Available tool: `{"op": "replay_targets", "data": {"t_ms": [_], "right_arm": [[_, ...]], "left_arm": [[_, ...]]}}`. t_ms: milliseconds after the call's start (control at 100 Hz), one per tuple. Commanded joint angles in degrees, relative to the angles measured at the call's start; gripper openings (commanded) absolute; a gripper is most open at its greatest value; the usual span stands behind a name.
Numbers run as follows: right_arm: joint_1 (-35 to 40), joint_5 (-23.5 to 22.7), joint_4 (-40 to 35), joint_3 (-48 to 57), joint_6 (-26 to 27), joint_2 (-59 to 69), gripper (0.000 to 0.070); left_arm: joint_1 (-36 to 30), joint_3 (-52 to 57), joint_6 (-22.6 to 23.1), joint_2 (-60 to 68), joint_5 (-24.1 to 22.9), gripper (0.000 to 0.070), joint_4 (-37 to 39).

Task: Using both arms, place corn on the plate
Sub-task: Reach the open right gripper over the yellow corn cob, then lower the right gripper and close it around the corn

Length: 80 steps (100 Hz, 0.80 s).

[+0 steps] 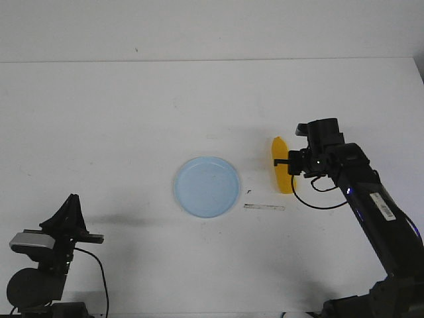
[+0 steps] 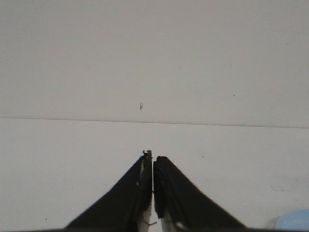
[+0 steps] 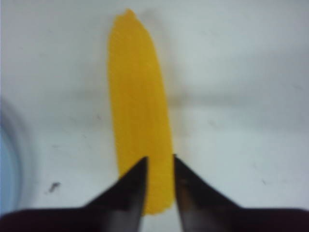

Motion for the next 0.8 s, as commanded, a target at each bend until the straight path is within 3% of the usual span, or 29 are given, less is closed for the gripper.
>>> {"op": "replay_targets", "data": {"t_ms": [0, 260, 420, 790], "right_arm": [[0.5, 0.3, -0.6, 2.6, -0.4, 2.3, 0.0394], [2.7, 6.3, -7.2, 8.0, -3.1, 10.0, 0.0445], [3.9, 6.3, -6.0, 8.1, -3.3, 12.0, 0.056], [4.7, 6.0, -2.0, 8.0, -2.8, 13.2, 0.0563]], "left_arm": [[0.0, 0.1, -0.2, -0.1, -0.1, 0.0001, 0.9], [0.0, 0.1, -0.2, -0.1, -0.1, 0.0001, 0.9], [0.0, 0.1, -0.2, -0.1, -0.1, 0.0001, 0.9], [0.0, 0.1, -0.2, -0.1, -0.1, 0.0001, 0.9]]}}
